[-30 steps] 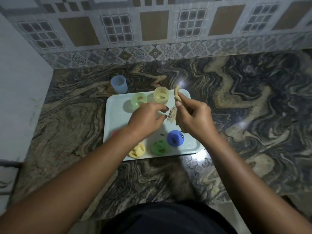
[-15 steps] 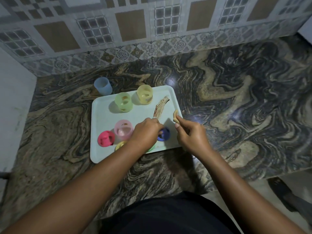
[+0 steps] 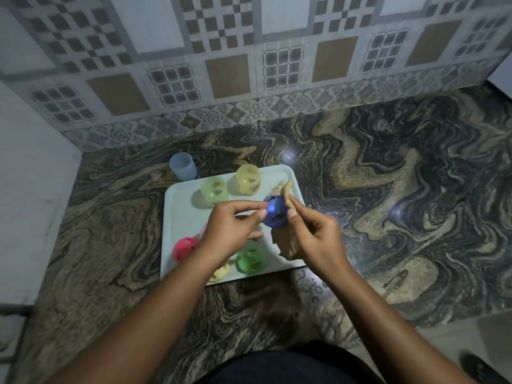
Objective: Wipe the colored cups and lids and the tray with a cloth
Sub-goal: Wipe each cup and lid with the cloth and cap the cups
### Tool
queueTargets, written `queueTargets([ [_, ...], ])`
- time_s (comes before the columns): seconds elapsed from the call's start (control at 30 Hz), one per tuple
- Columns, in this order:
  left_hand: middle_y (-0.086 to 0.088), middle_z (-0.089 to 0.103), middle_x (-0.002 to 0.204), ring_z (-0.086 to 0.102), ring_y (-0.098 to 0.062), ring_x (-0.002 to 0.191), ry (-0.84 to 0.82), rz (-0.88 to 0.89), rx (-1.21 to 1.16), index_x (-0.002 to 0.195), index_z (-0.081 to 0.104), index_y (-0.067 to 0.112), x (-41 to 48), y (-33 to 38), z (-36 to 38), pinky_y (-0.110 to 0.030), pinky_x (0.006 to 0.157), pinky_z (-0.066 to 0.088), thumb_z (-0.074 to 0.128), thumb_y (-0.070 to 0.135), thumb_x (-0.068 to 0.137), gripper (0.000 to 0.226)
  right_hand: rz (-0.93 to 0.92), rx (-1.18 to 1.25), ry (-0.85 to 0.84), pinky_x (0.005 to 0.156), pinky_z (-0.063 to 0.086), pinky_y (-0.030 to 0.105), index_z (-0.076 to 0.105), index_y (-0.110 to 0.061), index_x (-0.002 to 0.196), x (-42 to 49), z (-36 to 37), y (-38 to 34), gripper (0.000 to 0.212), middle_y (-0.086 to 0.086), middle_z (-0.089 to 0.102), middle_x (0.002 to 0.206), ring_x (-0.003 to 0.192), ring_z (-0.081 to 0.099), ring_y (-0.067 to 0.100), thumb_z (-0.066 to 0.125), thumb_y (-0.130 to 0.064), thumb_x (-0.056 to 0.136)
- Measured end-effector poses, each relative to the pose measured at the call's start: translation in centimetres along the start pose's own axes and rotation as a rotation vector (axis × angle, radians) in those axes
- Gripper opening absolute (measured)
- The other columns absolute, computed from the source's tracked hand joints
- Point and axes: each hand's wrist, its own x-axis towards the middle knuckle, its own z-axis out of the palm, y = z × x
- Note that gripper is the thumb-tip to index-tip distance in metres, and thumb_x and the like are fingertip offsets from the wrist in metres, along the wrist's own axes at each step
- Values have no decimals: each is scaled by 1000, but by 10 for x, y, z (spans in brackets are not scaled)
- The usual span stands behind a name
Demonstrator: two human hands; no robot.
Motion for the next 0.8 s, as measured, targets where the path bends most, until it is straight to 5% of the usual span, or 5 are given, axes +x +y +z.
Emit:
queueTargets([
  [0.17,-6,76,94,73,-18,85,-13,-141,-497,117,62,8,-26,26,-26,-36,73,62,66,-3,86,34,-18,167,-43,81,54,23,66,-19,130,3,22,-33,29,-10,77,103,94,68,2,56,-13,104],
  [0.3,-16,74,107,73,-23,95,-190,-220,-631,117,64,-1,-41,38,-36,-39,81,61,61,11,87,33,-30,198,-103,58,54,46,66,-21,133,0,38,-47,32,28,74,95,79,71,25,54,-19,104],
  [0.4,-17,74,107,74,-20,89,-85,-162,-707,113,66,0,-42,43,-44,-29,72,61,60,11,89,27,-115,124,-114,62,52,33,66,-25,135,-3,53,-51,39,-6,71,76,66,60,11,57,-33,98],
  [0.53,-13,73,113,69,-18,95,-41,-59,-560,116,69,10,-41,45,-56,-32,78,50,58,21,94,27,-422,-172,-44,84,53,24,70,-16,130,0,65,-56,33,-6,74,117,93,74,15,60,-21,98],
  [0.8,-16,69,122,67,-21,97,-79,3,-573,125,62,5,-40,52,-62,-28,61,53,50,20,94,37,-264,-51,-53,40,45,43,73,-31,124,8,60,-74,33,-9,57,54,45,46,15,58,-40,96],
])
